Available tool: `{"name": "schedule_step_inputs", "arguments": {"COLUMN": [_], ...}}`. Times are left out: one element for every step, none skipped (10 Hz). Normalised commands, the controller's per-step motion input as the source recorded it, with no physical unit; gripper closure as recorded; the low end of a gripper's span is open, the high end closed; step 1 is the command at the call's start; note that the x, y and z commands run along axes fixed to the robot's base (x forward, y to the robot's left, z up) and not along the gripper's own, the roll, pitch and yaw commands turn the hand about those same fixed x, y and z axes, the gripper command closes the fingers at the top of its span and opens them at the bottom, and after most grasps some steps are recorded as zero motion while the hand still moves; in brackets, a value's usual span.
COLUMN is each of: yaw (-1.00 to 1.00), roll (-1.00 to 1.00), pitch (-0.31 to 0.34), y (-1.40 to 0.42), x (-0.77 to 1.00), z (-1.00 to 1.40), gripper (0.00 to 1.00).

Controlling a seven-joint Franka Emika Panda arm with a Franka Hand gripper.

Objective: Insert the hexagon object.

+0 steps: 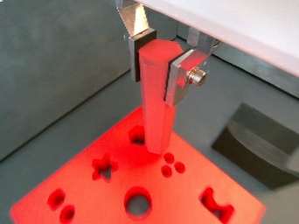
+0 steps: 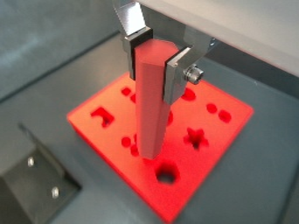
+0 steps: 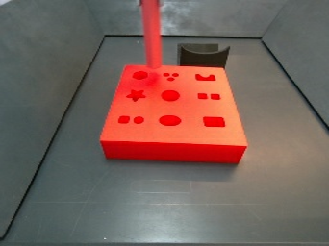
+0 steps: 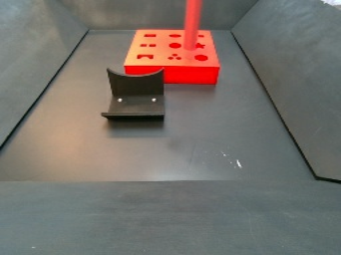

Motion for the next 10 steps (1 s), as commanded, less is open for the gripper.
{"name": "schedule_step_inputs", "arguments": {"yaw": [0.0,0.0,0.0,0.0,0.0,0.0,0.0,0.0,0.01,0.07], "roll": [-0.17,-0.19,-0.17,-0.12,-0.08,-0.1,-0.12,-0.14,-0.13,-0.12], "pitch": [-0.067,-0.129,-0.129,-0.123,-0.091,-0.1,-0.101,-0.11,-0.107,-0.111], "y": [0.0,0.0,-0.05,-0.02,0.0,0.0,0.0,-0.01,-0.03,0.0], "x": [-0.28,-0.07,0.0,-0.07,-0.16,-0.26,-0.27,-0.17,-0.07,0.0], "z": [-0.12,-0.07,-0.09,-0.07,-0.11,-0.13,-0.1,-0.09,-0.17,-0.26], "gripper": [1.0,1.0,1.0,1.0,1.0,1.0,1.0,1.0,1.0,1.0]}}
